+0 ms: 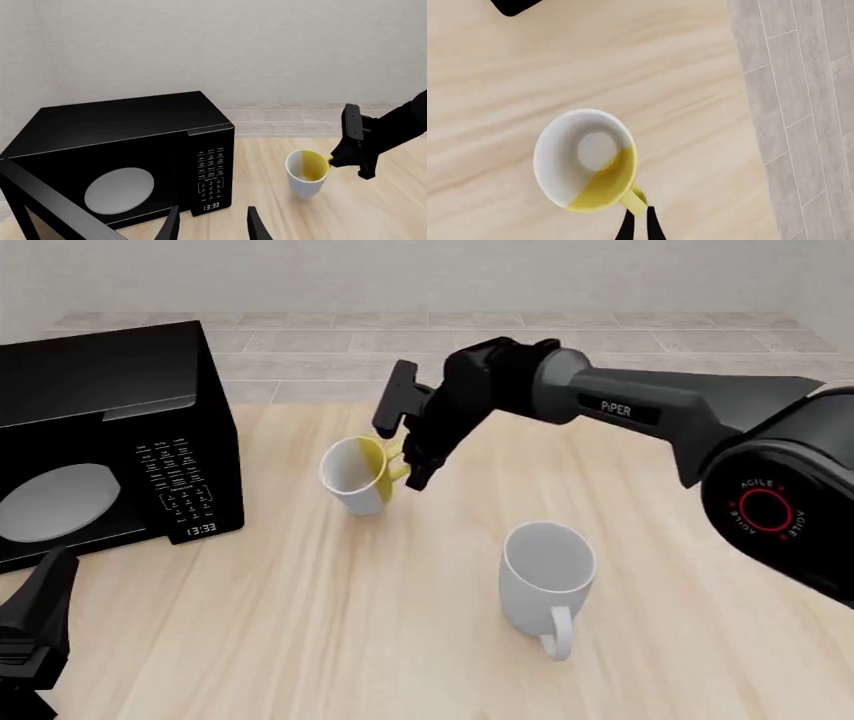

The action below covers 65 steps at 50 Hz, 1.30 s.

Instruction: Put the yellow and white mug to the front of the white mug.

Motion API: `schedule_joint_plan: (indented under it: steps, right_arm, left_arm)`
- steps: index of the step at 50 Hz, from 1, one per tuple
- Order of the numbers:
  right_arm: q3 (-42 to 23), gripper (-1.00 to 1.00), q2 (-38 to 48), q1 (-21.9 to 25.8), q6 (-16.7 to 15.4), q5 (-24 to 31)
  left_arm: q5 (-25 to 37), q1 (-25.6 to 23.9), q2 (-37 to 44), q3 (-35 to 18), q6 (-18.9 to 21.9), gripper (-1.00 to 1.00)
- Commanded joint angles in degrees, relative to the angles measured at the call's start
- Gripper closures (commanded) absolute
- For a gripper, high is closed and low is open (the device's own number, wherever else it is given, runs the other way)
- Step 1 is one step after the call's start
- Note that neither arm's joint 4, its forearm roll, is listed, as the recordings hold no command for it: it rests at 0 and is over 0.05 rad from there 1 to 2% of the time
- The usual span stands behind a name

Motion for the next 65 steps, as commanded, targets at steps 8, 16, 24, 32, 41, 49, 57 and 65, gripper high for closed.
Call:
schedule_joint_plan:
  steps: [8,16,24,32,41,49,57,65]
  right_arm:
    - [1.6,1.00,-4.0,-1.4,1.6,-0.5]
    - [3.5,1.00,-6.1,-2.0,2.8,-1.2]
    - [6.1,1.00,-8.4,-2.7,4.2,-2.3]
    - [8.9,1.00,-10.9,-3.5,5.0,-3.8]
    - [11.6,1.00,-12.8,-4.5,5.6,-5.1]
    - [13.8,1.00,-13.9,-5.3,6.3,-6.2]
    - [16.0,1.00,-15.1,-6.1,7.5,-7.8]
    - [18.4,1.00,-16.3,-7.0,8.8,-9.4]
  left_arm:
    - [0.0,0.0,0.0,0.0,0.0,-1.00]
    - [0.0,0.0,0.0,0.0,0.0,-1.00]
    - [0.0,0.0,0.0,0.0,0.0,-1.00]
    - [0.0,0.0,0.0,0.0,0.0,-1.00]
    - [0.0,0.0,0.0,0.0,0.0,-1.00]
    - [0.0,0.0,0.0,0.0,0.0,-1.00]
    - [0.0,0.0,0.0,0.0,0.0,-1.00]
    - [0.0,0.0,0.0,0.0,0.0,-1.00]
